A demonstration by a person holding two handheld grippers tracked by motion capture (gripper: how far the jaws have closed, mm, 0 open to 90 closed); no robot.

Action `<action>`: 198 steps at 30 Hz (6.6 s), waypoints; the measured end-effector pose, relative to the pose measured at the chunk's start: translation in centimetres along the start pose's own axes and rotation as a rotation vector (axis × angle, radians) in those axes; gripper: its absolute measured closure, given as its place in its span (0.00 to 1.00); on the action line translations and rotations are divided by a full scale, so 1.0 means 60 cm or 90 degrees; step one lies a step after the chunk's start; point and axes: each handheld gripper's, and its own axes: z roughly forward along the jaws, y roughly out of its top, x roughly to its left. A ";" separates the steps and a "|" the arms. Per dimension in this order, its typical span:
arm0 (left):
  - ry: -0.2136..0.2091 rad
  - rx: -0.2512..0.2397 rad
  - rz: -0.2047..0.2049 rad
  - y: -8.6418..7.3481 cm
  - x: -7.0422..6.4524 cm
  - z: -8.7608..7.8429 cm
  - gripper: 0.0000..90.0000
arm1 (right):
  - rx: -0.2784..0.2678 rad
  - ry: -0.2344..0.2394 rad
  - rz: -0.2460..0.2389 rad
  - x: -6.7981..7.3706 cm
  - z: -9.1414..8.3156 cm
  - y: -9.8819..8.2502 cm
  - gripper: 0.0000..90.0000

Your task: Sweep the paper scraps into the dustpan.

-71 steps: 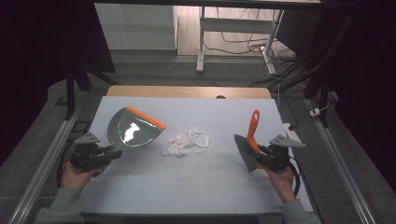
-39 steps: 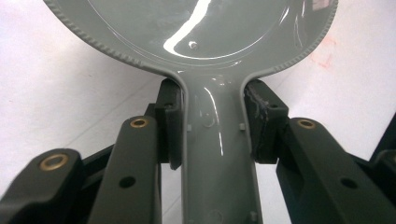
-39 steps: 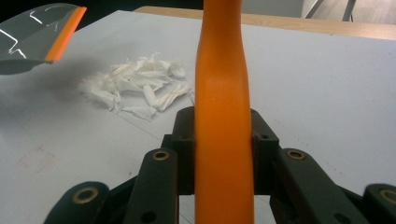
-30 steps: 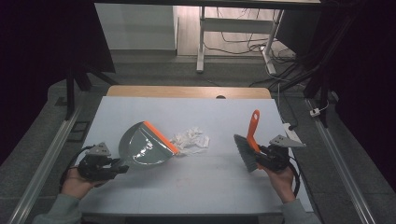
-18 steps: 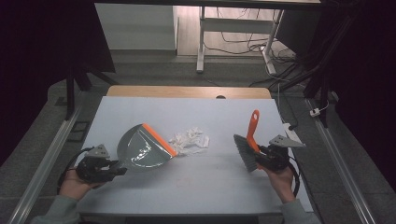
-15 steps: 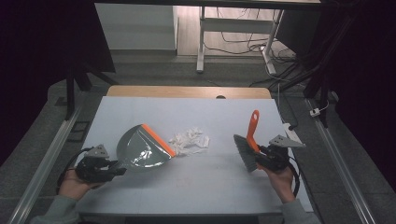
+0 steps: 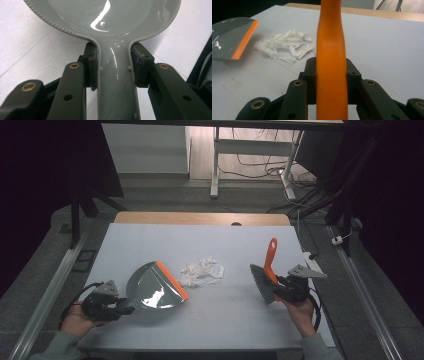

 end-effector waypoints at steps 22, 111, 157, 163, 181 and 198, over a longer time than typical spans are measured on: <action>-0.007 0.047 0.016 -0.013 0.008 0.011 0.69 | -0.020 -0.006 0.007 0.010 0.034 0.043 0.78; -0.045 0.050 0.009 0.009 0.006 0.050 0.69 | 0.187 0.045 -0.069 0.159 0.356 0.128 0.79; -0.064 0.055 0.019 0.009 0.002 0.050 0.69 | 0.169 0.056 -0.010 0.159 0.365 0.132 0.78; -0.064 0.057 0.024 0.011 0.000 0.052 0.69 | 0.168 0.076 -0.013 0.178 0.375 0.127 0.79; -0.065 0.055 0.018 0.014 -0.002 0.055 0.69 | 0.175 0.181 -0.058 0.263 0.368 0.122 0.78; -0.063 0.059 0.021 0.014 -0.003 0.056 0.69 | 0.168 0.037 -0.076 0.184 0.284 0.128 0.78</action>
